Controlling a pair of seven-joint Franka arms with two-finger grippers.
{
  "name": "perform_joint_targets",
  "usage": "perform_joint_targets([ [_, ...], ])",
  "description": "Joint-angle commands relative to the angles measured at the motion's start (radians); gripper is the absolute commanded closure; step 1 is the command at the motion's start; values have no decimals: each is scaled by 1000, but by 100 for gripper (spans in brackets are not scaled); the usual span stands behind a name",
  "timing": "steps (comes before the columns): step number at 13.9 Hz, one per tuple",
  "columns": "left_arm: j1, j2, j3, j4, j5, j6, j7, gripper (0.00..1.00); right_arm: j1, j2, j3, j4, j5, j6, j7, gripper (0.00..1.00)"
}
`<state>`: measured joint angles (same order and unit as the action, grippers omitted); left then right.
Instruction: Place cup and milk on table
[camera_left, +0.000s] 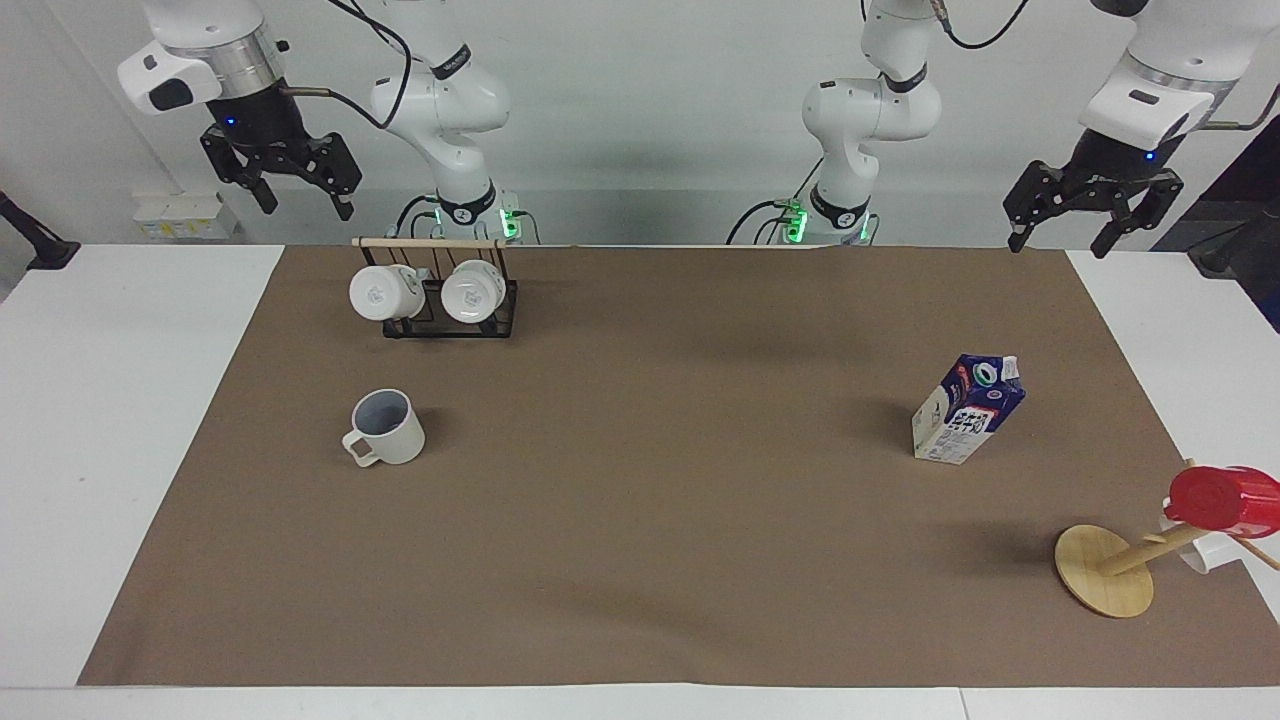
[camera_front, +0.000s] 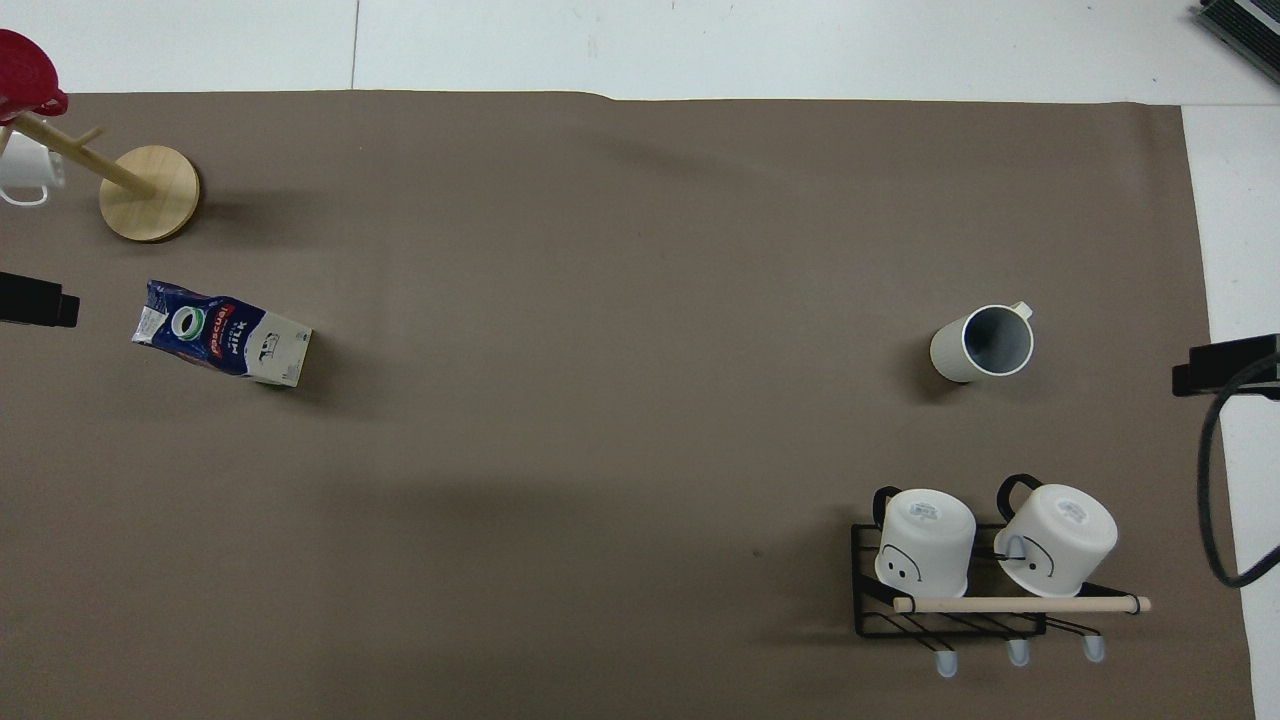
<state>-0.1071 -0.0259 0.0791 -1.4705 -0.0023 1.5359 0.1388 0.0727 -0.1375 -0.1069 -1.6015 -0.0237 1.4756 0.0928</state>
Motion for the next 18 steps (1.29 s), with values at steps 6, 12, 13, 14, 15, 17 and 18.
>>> perform_joint_targets([
  [6, 7, -16, -4, -14, -10, 12, 16, 0, -4, -22, 4, -29, -15, 5, -21, 0],
  [12, 6, -14, -5, -13, -10, 29, 16, 0, 12, -2, 6, -168, -10, 208, -25, 0],
  [13, 6, -13, -5, -13, -10, 29, 15, 0, 10, 10, 6, -193, -10, 241, -27, 0],
  [14, 6, -11, -5, -13, -10, 29, 16, 0, 13, 33, 6, -205, -10, 279, -27, 0],
  [15, 6, -11, -5, -13, -10, 32, 15, 0, 15, 68, 6, -206, -10, 308, -28, 0],
  [17, 6, -12, -5, -14, -10, 32, 15, 0, 19, 130, 6, -209, -10, 356, -25, 0],
  [18, 6, -12, -5, -14, -10, 32, 15, 0, 35, 154, 6, -212, -9, 389, -24, 0],
])
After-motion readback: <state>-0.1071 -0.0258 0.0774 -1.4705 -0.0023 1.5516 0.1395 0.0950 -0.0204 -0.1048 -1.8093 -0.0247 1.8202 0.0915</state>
